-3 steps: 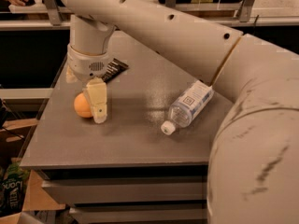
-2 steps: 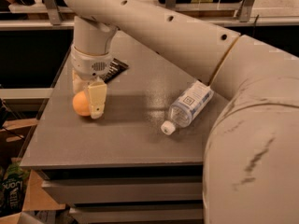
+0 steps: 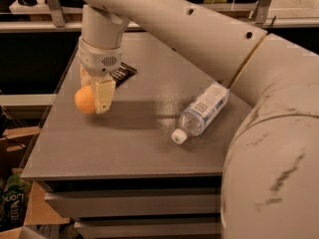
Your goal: Pick orange
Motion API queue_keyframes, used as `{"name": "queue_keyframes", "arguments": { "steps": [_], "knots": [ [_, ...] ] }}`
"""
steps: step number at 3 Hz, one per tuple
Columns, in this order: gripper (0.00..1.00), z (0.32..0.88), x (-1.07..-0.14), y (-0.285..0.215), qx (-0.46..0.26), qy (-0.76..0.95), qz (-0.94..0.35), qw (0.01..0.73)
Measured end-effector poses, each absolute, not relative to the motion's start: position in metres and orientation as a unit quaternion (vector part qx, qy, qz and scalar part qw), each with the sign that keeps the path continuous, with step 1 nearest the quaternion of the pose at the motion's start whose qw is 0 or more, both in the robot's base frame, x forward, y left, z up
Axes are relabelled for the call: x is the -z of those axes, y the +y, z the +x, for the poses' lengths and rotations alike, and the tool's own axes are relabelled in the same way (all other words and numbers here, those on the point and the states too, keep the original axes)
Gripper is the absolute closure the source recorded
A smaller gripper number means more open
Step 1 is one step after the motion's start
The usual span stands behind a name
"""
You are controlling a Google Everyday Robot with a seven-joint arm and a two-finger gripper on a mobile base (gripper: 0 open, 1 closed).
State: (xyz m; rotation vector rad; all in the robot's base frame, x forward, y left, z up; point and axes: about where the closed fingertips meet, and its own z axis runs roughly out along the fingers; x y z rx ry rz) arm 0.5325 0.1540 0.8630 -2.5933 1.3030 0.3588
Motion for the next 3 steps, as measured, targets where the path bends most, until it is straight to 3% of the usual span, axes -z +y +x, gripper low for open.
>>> {"name": "queue_keyframes", "arguments": {
  "steps": [1, 3],
  "knots": [
    [1.0, 0.534, -0.888, 0.154, -0.111, 0.435, -0.884, 0.133],
    [1.0, 0.533, -0.911, 0.155, -0.104, 0.422, -0.888, 0.151]
  ]
}}
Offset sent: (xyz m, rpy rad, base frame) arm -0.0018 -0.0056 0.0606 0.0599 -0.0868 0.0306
